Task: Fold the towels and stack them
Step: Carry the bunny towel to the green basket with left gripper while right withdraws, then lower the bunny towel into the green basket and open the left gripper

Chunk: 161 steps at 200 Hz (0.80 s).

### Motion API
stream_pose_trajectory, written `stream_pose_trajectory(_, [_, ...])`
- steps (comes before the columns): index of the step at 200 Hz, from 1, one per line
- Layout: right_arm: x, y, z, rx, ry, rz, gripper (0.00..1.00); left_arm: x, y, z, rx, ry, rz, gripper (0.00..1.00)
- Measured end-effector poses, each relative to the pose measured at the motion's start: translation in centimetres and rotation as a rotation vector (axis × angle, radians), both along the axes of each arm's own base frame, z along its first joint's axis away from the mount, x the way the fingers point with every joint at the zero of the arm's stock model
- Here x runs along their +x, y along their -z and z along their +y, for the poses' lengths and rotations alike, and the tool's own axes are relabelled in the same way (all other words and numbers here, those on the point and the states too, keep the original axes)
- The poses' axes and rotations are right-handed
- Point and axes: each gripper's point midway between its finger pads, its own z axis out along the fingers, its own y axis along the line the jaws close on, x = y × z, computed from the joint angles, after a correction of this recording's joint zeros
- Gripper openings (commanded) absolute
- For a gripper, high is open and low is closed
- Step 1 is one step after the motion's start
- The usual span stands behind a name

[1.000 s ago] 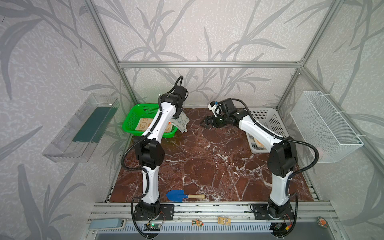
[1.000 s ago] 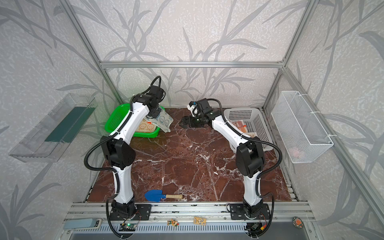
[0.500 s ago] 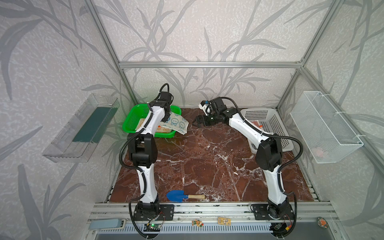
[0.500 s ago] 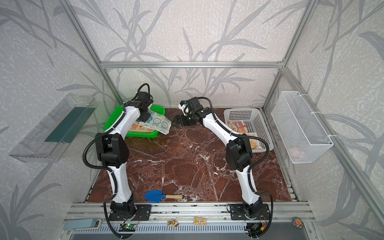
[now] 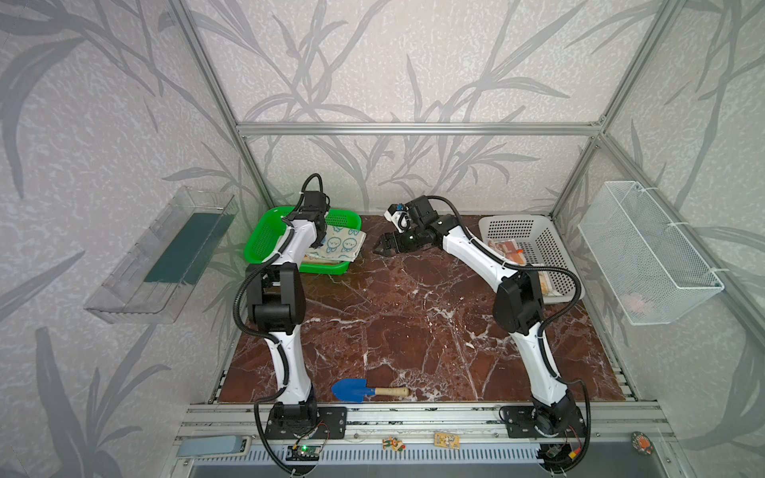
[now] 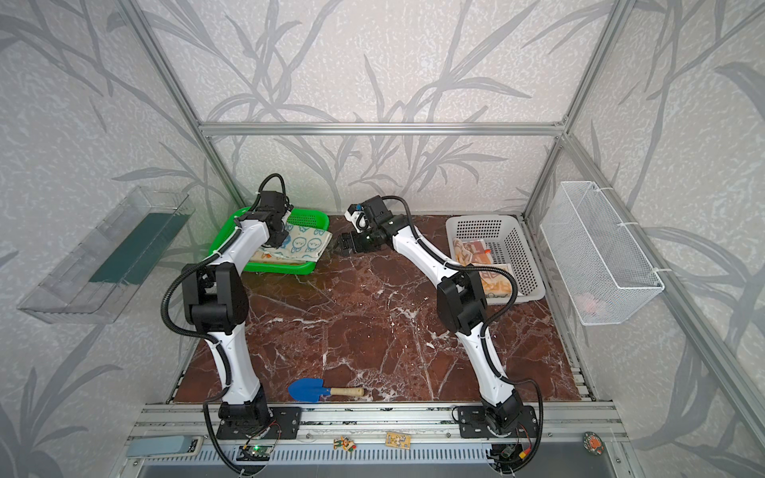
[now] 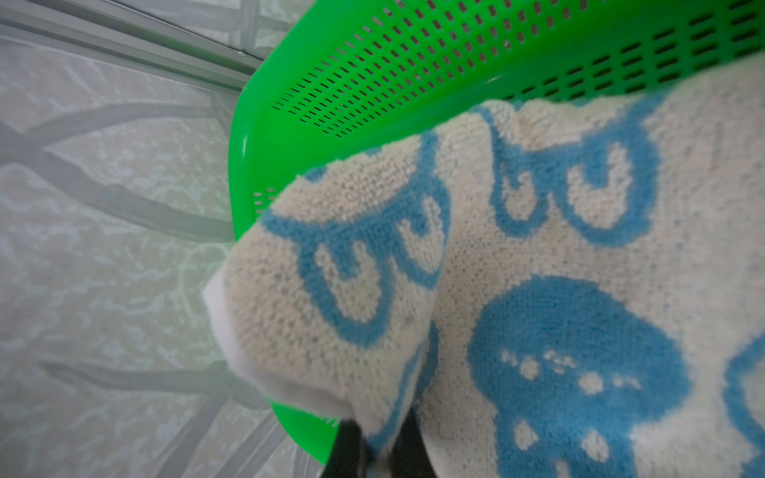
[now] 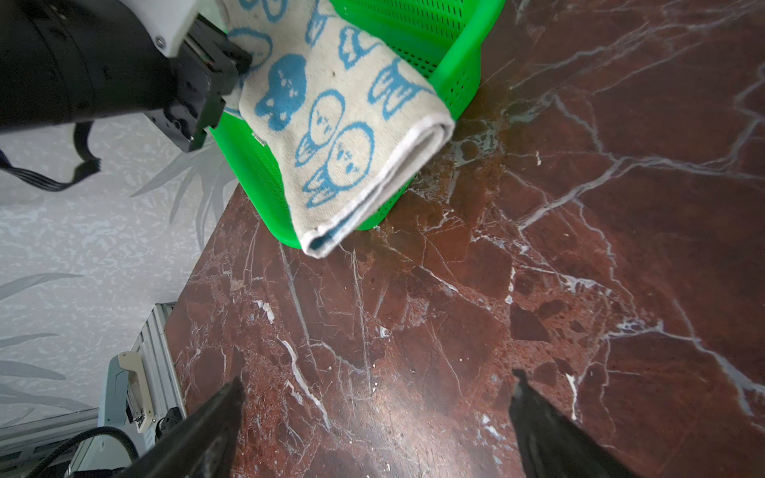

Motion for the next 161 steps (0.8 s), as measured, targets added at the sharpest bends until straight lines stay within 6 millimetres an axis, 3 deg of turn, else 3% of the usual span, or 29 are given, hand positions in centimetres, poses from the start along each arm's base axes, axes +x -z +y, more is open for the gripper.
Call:
stream_pose_trajectory(32, [-0.2, 0.5, 0.1, 0.005, -0.007, 0.014, 0.99, 0.4, -0.1, 0.7, 0.009, -0.014, -0.02, 0.0])
stream_pose_trajectory(84, [-1.3, 4.2, -0.7, -0.038, 0.001, 0.089, 0.99, 0.5, 1.1, 1.5, 0.011, -0.031, -0.006, 0.0])
stream_pose_trajectory(161, [-1.3, 4.4, -0.7, -0.033, 0.006, 0.089, 0.99, 0.6, 1.8, 2.5, -0.019, -0.078, -0.029, 0.0])
